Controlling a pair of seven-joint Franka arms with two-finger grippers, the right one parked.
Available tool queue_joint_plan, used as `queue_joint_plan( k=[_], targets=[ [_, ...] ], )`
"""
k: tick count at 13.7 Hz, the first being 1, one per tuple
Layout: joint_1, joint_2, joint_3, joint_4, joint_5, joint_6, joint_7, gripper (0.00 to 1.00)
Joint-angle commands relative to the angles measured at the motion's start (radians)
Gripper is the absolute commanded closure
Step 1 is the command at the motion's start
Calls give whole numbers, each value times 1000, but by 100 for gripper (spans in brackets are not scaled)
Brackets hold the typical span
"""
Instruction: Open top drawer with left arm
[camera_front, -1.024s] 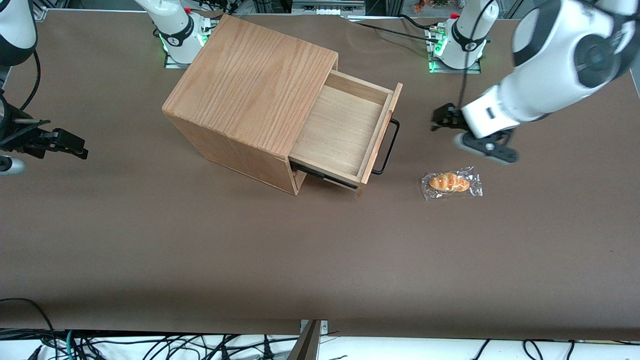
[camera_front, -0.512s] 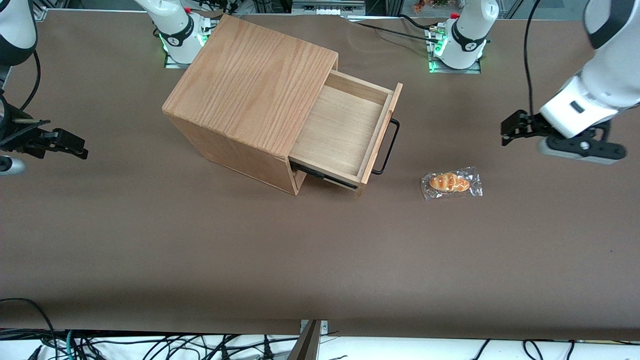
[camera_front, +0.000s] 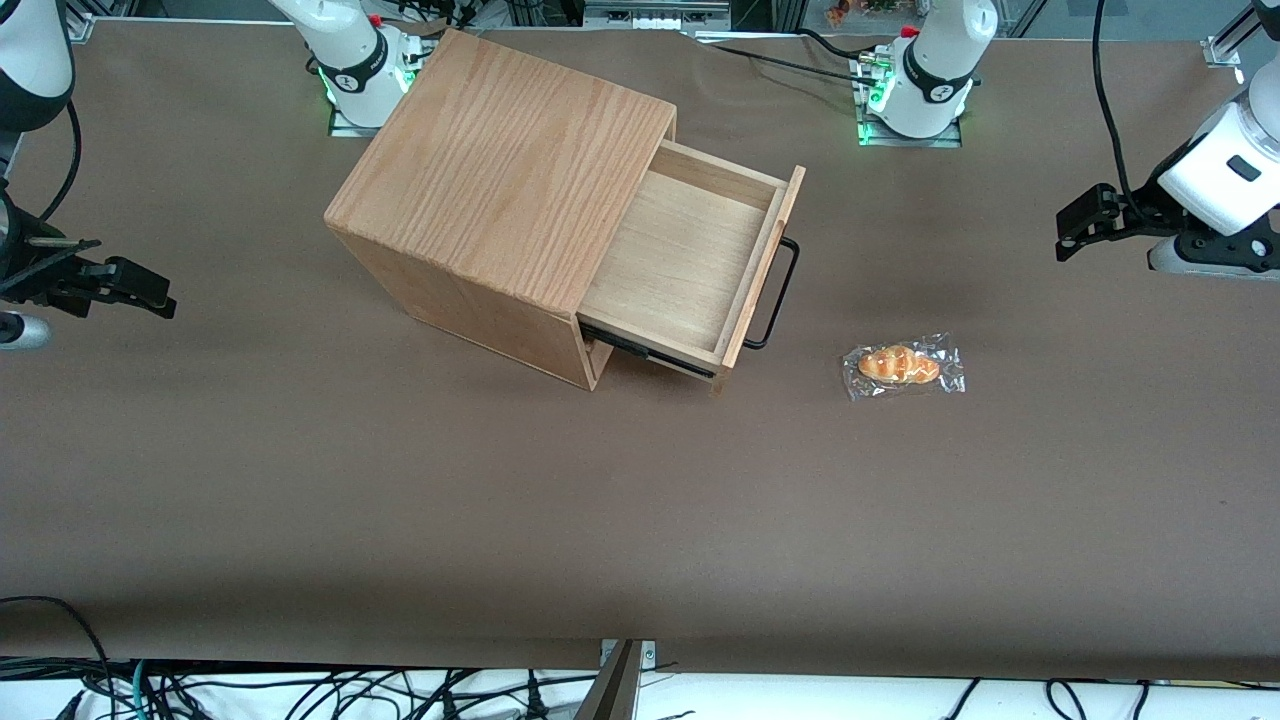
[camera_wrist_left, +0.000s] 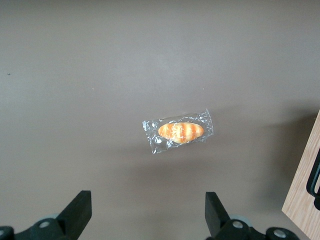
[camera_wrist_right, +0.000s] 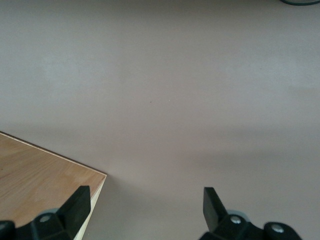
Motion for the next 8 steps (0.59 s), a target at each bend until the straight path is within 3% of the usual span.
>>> queue_joint_plan(
  k=[1, 8],
  targets=[
    [-4, -3, -4, 4, -21, -38, -13, 0],
    [-65, 10, 76, 11, -26, -57, -13, 0]
  ],
)
